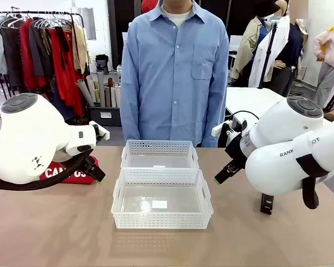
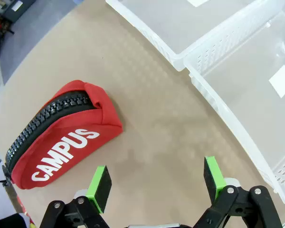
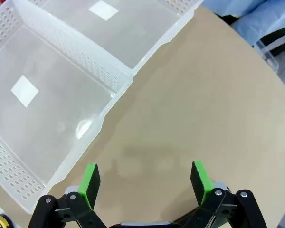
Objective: Distribute items into two baskets.
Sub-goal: Pick up the Pencil pouch that the person points to.
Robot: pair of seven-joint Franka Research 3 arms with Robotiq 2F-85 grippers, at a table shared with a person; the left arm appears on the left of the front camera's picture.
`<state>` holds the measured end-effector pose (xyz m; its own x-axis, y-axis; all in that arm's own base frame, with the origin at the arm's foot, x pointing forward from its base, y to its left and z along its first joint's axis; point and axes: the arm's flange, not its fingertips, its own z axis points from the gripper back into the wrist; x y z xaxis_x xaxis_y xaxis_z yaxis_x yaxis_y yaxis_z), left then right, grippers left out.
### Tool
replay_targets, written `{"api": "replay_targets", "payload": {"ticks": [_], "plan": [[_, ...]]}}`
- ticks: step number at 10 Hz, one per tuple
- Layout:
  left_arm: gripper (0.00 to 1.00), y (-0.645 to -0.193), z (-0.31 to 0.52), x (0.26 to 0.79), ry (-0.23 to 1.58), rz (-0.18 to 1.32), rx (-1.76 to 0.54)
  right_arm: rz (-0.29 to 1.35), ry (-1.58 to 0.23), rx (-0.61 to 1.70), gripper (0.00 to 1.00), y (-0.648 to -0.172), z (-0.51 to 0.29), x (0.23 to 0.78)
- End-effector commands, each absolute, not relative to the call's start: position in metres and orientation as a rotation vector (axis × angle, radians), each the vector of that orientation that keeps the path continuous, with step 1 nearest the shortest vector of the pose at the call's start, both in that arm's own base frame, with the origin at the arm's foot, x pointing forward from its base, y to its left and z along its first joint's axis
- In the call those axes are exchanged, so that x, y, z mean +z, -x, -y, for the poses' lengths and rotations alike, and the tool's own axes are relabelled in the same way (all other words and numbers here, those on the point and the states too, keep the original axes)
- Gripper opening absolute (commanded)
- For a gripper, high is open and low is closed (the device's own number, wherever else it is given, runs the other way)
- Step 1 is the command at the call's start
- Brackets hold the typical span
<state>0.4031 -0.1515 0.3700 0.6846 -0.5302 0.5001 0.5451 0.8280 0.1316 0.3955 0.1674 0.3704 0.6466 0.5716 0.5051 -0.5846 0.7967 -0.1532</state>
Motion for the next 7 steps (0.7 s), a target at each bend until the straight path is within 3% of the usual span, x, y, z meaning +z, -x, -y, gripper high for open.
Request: {"api": "replay_targets", "payload": {"ticks": [1, 7], "plan": [[1.00, -0.4031, 0.1515, 0.3702, 0.029, 0.552, -0.602, 0.566, -0.024, 0.658, 1.00, -0.3955, -0.1674, 0.3704], [1.00, -0.4031, 0.1515, 0.3702, 0.029, 0.552, -0.602, 0.566, -0.024, 0.658, 1.00, -0.3955, -0.1674, 0.3704]]}}
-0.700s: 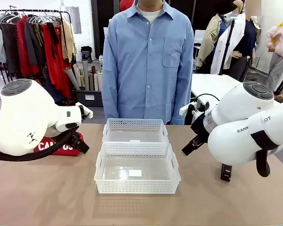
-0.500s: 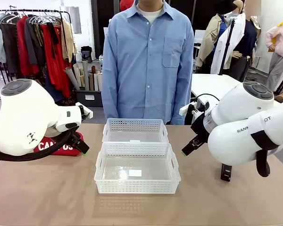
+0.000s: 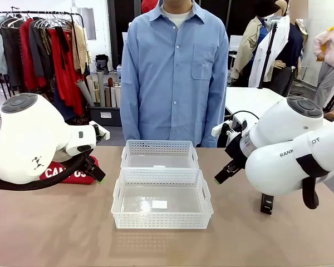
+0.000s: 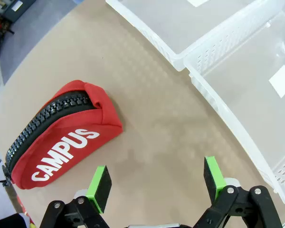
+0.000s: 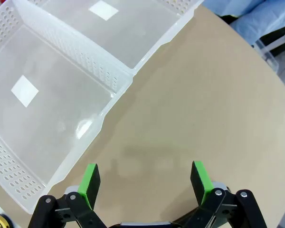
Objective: Distribute items into two baskets.
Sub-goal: Pick up the Pencil pouch that the person points to.
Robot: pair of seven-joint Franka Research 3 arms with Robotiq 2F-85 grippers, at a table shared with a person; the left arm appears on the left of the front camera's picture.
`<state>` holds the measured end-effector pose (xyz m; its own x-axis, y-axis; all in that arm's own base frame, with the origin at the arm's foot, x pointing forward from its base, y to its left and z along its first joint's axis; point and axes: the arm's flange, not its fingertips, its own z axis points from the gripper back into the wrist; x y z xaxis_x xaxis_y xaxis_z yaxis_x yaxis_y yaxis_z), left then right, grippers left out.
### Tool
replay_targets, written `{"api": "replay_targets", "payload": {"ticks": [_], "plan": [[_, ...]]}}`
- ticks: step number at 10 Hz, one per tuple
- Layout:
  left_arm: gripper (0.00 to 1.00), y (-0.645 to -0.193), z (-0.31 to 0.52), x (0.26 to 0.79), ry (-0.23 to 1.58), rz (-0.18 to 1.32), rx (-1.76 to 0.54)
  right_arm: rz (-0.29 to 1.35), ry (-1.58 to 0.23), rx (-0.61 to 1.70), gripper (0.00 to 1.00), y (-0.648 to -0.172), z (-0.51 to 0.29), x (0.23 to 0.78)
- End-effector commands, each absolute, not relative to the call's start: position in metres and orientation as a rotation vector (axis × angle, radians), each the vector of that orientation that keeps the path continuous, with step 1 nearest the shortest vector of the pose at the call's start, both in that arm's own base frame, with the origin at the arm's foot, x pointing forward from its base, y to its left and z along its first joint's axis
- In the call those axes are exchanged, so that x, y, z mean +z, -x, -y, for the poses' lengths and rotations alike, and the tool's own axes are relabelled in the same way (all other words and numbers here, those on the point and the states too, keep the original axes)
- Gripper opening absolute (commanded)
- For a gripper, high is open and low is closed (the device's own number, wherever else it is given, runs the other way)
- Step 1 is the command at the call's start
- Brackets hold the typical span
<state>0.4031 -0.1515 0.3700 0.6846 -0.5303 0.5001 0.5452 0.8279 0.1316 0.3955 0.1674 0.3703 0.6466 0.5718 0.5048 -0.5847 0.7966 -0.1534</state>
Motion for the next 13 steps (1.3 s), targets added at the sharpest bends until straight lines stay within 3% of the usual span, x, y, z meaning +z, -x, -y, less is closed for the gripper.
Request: {"api": "replay_targets", "payload": {"ticks": [1, 5, 13], "plan": [[1.00, -0.403, 0.151, 0.370, 0.029, 0.552, -0.602, 0.566, -0.024, 0.658, 1.00, -0.395, -0.167, 0.370], [1.00, -0.403, 0.151, 0.370, 0.029, 0.551, -0.603, 0.566, -0.024, 0.658, 1.00, -0.395, -0.167, 0.370], [1.00, -0.397, 0.079, 0.450, 0.171, 0.573, -0.622, 0.559, -0.187, 0.656, 1.00, -0.396, -0.112, 0.431]]}}
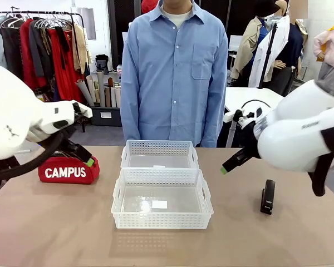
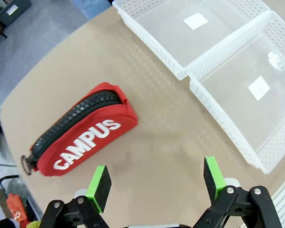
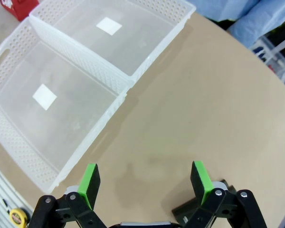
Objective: Distribute items into two baskets.
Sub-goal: Pick up the Pencil pouch that the person points to.
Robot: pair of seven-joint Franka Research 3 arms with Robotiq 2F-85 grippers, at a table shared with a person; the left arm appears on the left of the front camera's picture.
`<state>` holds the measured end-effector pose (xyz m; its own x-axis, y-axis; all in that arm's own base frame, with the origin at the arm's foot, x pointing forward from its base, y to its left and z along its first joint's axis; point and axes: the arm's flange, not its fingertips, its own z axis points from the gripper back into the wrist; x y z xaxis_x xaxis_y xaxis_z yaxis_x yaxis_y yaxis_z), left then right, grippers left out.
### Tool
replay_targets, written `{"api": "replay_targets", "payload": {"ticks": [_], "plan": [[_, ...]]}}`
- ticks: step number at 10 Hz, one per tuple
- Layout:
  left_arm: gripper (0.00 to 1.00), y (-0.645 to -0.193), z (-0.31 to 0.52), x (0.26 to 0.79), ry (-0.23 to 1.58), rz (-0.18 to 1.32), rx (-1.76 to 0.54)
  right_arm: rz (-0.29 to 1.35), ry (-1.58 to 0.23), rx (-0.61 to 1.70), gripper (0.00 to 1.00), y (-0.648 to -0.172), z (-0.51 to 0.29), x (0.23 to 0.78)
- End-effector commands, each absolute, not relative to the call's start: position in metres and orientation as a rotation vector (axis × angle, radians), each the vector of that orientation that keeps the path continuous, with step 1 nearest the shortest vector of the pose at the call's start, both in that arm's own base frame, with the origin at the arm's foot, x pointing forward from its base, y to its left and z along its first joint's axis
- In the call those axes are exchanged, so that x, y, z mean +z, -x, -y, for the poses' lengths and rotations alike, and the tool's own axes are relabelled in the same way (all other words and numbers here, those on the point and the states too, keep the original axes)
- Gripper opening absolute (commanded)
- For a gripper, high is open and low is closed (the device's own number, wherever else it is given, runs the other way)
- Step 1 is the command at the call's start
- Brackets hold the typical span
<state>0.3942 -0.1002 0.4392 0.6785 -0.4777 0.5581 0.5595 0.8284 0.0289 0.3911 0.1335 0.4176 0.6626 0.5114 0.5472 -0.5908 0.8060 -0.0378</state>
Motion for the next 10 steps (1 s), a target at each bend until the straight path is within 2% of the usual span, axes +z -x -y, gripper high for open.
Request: {"api": "replay_targets", "payload": {"ticks": [1, 6, 10], "plan": [[1.00, -0.400, 0.061, 0.463, 0.168, 0.567, -0.630, 0.559, -0.212, 0.655, 1.00, -0.395, -0.098, 0.446], [1.00, -0.387, -0.024, 0.533, 0.228, 0.625, -0.663, 0.646, -0.291, 0.592, 1.00, -0.381, -0.021, 0.512], [1.00, -0.383, -0.071, 0.546, 0.308, 0.643, -0.726, 0.679, -0.368, 0.566, 1.00, -0.369, 0.030, 0.536]]}}
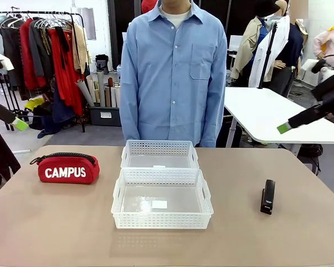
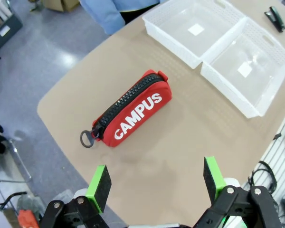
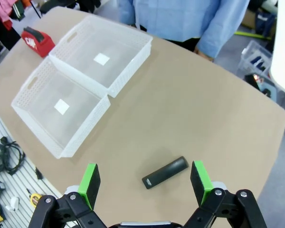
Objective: Distribute items into two baskets.
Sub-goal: Pick up the Pencil pouch that the person points to.
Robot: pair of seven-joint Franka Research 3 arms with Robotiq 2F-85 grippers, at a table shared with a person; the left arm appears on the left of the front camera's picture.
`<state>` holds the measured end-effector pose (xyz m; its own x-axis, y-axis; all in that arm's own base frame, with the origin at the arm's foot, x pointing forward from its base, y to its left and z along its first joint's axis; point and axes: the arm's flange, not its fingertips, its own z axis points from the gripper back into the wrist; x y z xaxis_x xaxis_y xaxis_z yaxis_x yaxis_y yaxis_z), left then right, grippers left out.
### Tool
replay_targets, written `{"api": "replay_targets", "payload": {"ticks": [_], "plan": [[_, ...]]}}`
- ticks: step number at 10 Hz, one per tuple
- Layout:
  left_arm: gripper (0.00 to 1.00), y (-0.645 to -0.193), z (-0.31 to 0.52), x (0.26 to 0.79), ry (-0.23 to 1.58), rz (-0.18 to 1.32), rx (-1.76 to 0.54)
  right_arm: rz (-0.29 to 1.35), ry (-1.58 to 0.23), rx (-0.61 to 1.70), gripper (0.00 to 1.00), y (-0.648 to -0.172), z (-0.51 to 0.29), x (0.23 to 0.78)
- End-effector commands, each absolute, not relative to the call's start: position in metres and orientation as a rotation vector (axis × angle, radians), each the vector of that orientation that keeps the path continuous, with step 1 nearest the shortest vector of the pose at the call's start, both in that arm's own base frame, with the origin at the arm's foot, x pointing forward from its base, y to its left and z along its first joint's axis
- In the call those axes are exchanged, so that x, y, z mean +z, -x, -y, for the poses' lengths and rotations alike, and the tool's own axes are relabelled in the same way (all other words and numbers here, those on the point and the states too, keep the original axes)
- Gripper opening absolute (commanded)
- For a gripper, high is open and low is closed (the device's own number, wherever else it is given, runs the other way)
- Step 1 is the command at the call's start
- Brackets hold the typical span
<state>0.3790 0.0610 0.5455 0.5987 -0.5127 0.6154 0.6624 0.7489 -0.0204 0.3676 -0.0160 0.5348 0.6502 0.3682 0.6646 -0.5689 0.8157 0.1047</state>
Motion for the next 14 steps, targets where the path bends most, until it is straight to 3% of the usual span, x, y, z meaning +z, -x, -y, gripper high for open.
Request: {"api": "replay_targets", "payload": {"ticks": [1, 7, 14], "plan": [[1.00, -0.382, -0.080, 0.545, 0.331, 0.661, -0.737, 0.694, -0.387, 0.541, 1.00, -0.367, 0.045, 0.540], [1.00, -0.373, -0.103, 0.544, 0.410, 0.752, -0.726, 0.756, -0.494, 0.507, 1.00, -0.348, 0.097, 0.558], [1.00, -0.370, -0.098, 0.549, 0.418, 0.779, -0.745, 0.805, -0.542, 0.515, 1.00, -0.341, 0.105, 0.562]]}}
